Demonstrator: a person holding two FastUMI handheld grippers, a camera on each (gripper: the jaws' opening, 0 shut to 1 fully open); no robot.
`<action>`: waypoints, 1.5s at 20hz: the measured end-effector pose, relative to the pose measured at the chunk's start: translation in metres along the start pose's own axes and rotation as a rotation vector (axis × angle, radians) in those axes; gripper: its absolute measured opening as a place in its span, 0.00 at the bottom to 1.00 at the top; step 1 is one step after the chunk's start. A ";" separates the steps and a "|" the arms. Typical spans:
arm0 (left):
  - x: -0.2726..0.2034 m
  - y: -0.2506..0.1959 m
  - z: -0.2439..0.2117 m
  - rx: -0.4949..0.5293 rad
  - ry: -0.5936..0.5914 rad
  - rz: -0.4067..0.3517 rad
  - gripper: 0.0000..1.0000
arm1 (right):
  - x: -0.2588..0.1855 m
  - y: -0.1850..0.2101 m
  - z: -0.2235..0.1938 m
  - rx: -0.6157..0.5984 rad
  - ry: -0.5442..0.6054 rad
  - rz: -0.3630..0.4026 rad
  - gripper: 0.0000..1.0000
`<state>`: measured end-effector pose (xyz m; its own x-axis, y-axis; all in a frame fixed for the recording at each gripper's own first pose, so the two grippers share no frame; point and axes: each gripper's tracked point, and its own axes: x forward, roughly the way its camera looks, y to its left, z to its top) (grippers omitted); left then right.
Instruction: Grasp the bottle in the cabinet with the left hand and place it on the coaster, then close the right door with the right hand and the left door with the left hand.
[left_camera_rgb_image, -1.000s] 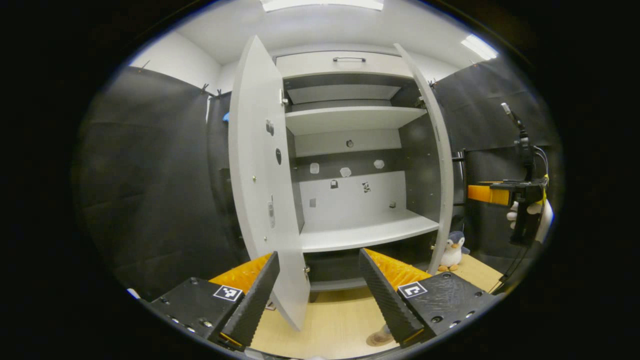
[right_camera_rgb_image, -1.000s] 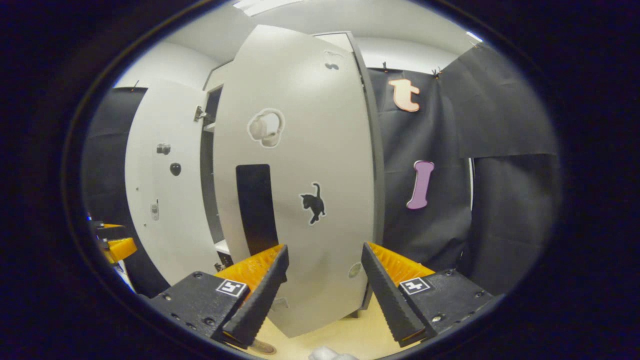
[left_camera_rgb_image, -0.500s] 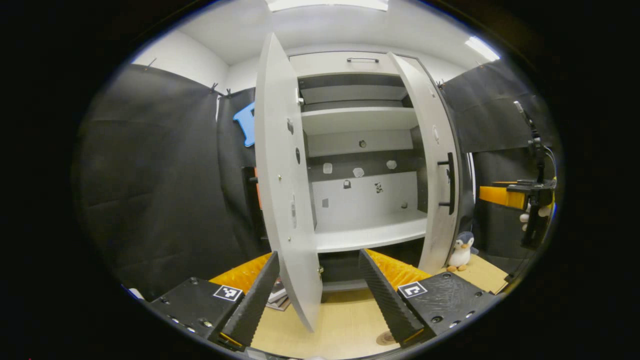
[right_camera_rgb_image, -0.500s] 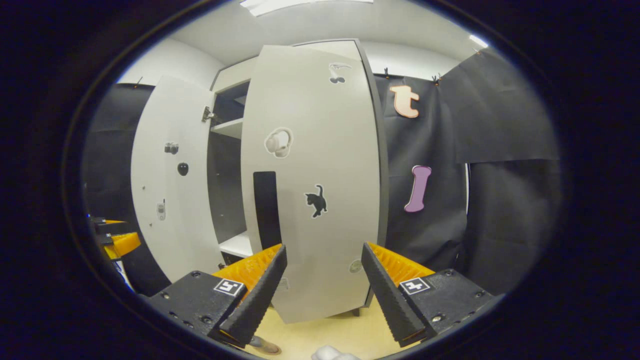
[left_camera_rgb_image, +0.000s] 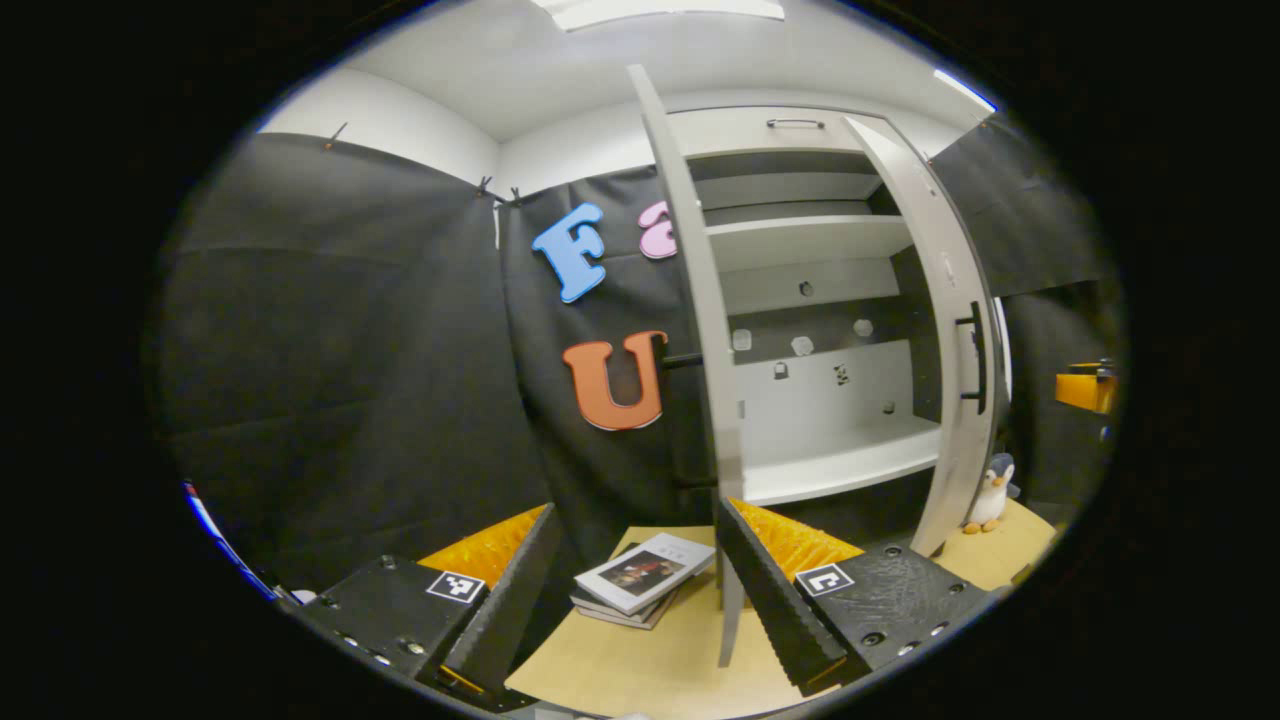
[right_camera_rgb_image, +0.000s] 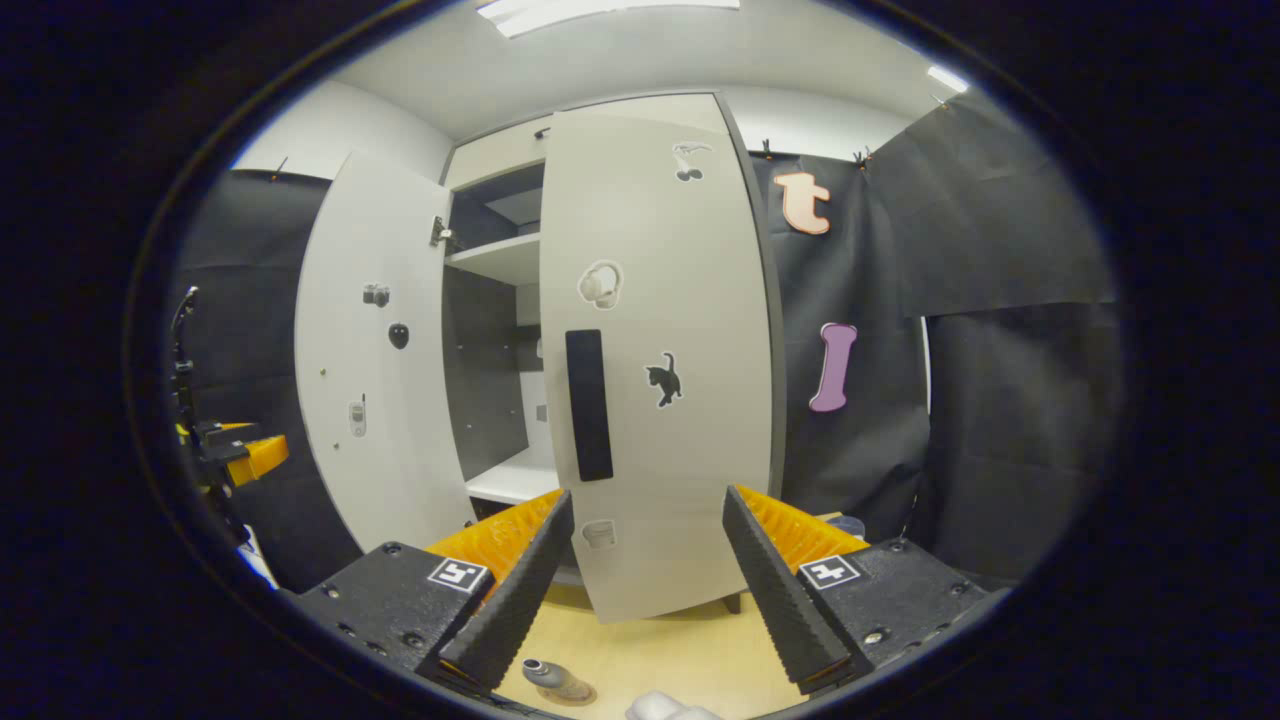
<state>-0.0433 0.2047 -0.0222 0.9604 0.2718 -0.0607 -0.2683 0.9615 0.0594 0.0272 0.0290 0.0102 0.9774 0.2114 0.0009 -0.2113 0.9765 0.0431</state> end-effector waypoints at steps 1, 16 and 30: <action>0.007 0.015 -0.003 -0.003 0.010 0.019 0.97 | -0.002 0.005 -0.002 0.003 0.004 0.004 0.96; 0.094 0.038 0.018 0.007 -0.029 0.002 0.97 | -0.033 0.030 -0.045 -0.019 0.104 -0.001 0.98; 0.094 0.015 0.019 -0.060 -0.029 0.006 0.89 | -0.043 0.021 -0.042 -0.029 0.108 0.000 0.98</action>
<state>0.0449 0.2437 -0.0076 0.9603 0.2771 -0.0311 -0.2773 0.9608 -0.0006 -0.0195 0.0426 -0.0312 0.9711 0.2134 -0.1072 -0.2131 0.9769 0.0146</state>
